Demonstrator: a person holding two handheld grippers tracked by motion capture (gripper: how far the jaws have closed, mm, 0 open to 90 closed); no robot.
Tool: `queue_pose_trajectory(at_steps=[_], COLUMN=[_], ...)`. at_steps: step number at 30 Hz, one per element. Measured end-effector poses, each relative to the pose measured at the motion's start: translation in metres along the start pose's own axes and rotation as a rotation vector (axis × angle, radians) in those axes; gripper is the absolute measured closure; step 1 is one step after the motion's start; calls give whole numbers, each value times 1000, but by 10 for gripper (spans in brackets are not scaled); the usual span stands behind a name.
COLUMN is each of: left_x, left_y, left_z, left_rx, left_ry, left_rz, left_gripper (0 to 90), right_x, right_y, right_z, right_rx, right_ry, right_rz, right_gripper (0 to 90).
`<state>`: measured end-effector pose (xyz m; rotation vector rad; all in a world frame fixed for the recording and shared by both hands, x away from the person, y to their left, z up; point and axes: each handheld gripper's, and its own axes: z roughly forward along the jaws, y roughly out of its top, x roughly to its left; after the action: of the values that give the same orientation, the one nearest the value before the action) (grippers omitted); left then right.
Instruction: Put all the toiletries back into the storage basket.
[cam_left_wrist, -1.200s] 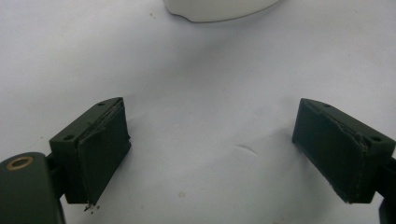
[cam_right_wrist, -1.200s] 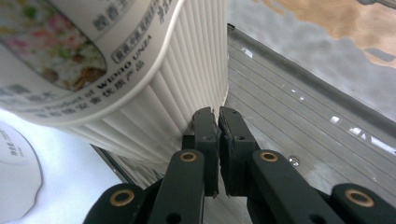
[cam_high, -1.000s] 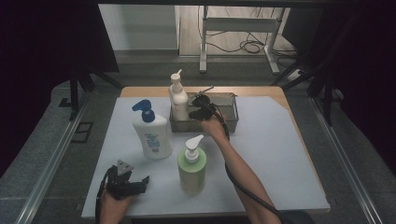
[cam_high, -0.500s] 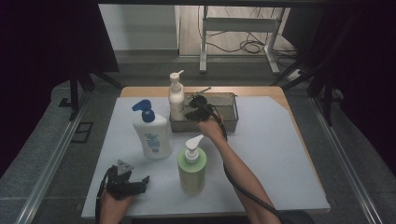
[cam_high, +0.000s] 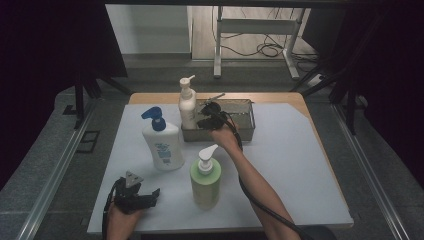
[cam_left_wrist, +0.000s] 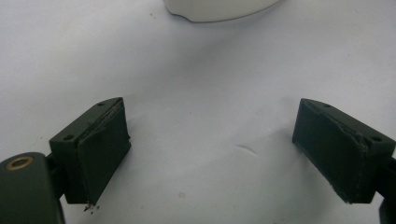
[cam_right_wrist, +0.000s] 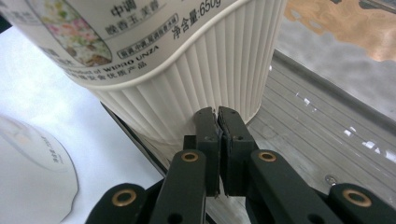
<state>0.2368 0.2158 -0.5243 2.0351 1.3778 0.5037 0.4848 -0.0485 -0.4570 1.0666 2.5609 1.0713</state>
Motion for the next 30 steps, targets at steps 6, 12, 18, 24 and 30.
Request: queue_pose_trajectory(at_steps=[6,12,18,24,30], left_x=[0,0,0,0,0], left_y=[0,0,0,0,0], left_z=[0,0,0,0,0], left_rx=[0,0,-1,-1,-1], left_ry=[0,1,0,0,1], left_rz=[1,1,0,1,1], left_gripper=[104,104,104,104,104], right_x=[-2,-4,-4,-6,-5], right_y=[-1,-3,-2,-4,-7], right_z=[-2,-10,-22,-34,-45], right_rx=[-4,-22,-46,-67,-77], right_ry=[-10,-8,-21,-16,-7], right_rz=[-10,-15,-31,-41,-65], right_gripper=[814,789,692,562,467])
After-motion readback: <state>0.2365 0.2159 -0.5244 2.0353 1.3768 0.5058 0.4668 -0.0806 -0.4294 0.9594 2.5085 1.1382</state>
